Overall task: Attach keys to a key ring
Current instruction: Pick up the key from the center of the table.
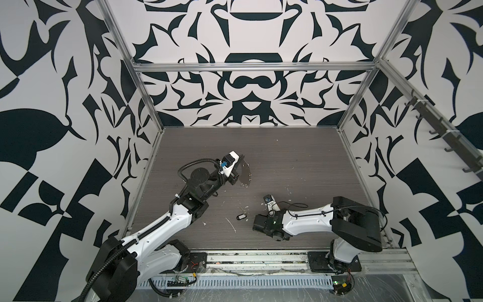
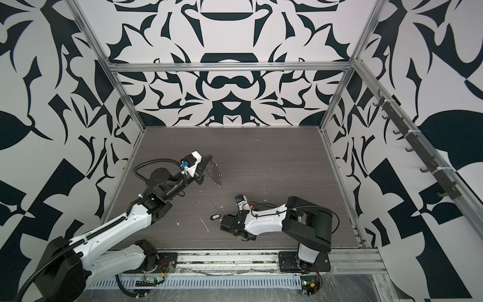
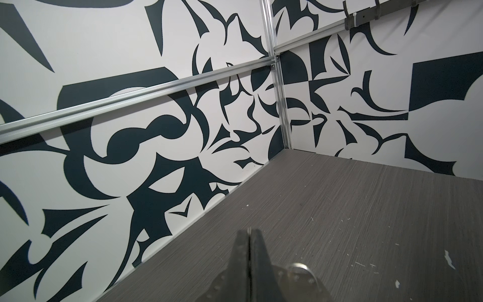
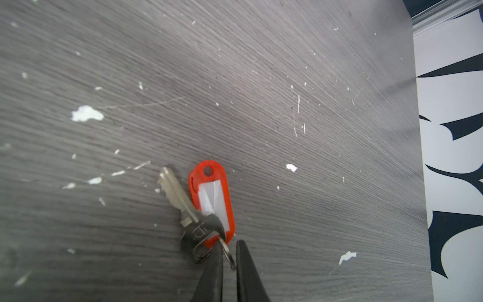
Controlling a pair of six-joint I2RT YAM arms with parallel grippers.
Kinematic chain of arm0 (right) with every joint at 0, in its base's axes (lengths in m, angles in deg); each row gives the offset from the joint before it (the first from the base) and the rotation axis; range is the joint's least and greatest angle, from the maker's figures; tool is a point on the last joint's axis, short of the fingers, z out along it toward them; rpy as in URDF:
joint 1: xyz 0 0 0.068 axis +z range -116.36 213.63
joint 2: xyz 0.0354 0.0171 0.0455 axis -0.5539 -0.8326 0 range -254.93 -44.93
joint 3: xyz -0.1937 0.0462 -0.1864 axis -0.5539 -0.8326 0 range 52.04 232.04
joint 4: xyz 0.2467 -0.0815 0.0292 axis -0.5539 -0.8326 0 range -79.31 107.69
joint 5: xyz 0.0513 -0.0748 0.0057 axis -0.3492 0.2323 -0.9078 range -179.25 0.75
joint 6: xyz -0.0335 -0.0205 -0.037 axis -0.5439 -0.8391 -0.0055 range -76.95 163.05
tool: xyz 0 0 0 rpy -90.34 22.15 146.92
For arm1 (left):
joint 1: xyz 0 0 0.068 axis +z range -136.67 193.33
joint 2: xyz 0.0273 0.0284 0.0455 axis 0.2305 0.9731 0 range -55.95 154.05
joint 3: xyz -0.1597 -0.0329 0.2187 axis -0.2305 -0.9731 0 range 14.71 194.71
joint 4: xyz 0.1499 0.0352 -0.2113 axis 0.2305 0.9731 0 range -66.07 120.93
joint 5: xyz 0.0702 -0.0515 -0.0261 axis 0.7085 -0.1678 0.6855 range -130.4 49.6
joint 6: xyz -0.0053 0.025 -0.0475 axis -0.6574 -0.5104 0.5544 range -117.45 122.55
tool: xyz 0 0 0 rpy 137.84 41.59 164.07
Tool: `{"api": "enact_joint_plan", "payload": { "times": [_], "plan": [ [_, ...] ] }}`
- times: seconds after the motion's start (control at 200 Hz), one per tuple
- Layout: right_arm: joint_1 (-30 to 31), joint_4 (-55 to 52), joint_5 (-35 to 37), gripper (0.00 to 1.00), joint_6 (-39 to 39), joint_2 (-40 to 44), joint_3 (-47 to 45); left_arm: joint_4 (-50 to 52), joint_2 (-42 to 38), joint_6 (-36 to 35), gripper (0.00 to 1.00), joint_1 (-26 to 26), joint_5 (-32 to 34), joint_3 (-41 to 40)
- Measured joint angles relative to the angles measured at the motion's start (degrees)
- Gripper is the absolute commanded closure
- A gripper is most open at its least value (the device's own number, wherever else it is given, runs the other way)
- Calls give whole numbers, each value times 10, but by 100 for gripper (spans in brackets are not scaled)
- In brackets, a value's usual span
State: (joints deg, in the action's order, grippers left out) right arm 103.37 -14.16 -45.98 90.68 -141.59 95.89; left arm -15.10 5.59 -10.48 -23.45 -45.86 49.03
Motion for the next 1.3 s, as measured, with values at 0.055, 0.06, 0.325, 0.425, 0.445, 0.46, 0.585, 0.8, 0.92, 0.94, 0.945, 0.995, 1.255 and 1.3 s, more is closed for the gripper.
{"api": "enact_joint_plan", "payload": {
  "times": [0.055,0.06,0.325,0.425,0.445,0.46,0.585,0.8,0.92,0.94,0.945,0.995,1.255,1.3],
  "plan": [
    [-2,0,0,85,-1,0,0,-2,0,0,100,0,0,0],
    [-2,0,0,85,-1,0,0,-2,0,0,100,0,0,0],
    [-7,4,-4,87,-13,0,0,-6,0,0,100,0,0,0],
    [-7,8,-7,87,-15,0,0,-6,0,0,100,0,0,0],
    [-7,9,-7,87,-16,0,0,-6,0,0,100,0,0,0],
    [-7,9,-7,87,-16,0,0,-6,0,0,100,0,0,0],
    [-7,11,-8,87,-19,0,0,-6,0,0,100,0,0,0],
    [-10,14,-19,86,-28,13,0,-6,0,0,100,0,0,0],
    [-16,23,-31,87,-32,27,0,-6,0,0,100,0,0,0],
    [-17,26,-35,87,-33,29,0,-6,0,0,100,0,0,0],
    [-18,27,-36,87,-33,30,0,-6,0,0,100,0,0,0],
    [-23,37,-46,87,-39,36,-3,-6,0,0,100,0,0,0],
    [-57,70,-78,87,-53,72,-29,-6,0,0,100,0,0,0],
    [-57,71,-80,87,-54,73,-30,-6,0,0,100,0,0,0]
  ]
}}
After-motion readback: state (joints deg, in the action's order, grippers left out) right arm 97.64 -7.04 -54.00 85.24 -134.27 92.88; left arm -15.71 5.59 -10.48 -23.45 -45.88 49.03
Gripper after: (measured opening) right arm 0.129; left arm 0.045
